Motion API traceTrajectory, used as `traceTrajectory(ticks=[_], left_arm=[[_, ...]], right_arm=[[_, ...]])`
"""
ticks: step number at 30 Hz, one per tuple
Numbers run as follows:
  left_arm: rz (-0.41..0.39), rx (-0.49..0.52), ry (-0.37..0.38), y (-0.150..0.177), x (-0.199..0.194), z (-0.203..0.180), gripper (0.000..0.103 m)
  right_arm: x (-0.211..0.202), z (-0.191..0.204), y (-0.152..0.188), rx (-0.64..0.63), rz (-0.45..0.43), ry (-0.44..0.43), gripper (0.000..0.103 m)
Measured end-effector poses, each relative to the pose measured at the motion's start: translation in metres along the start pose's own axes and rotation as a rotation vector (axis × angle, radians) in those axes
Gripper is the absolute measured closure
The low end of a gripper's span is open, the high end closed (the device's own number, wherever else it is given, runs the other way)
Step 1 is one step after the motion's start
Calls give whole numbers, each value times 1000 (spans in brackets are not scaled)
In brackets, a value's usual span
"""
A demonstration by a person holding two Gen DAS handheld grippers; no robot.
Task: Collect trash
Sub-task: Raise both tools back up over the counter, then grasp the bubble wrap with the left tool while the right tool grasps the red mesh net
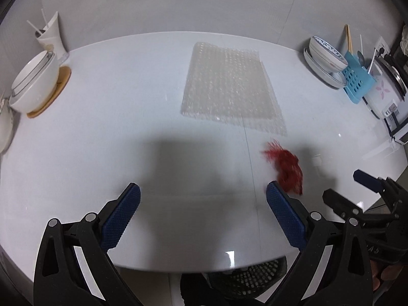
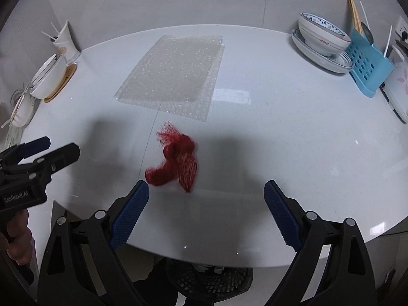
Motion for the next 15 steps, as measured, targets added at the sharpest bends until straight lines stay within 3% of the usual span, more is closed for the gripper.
traceTrajectory(ticks=[15], left_arm=[[88,1,39,-92,125,1,6]], right_arm=[[69,21,-7,25,156,64,44]])
Point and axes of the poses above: each gripper's, at about its wrist camera, not at the fingertips, and x roughly the way its jaws point, z to its left, y to its underside, the point moved 3 cm from there along x, roughly the way its jaws point, and after that the axes turned 14 degrees about -z, right-handed, at the moved point
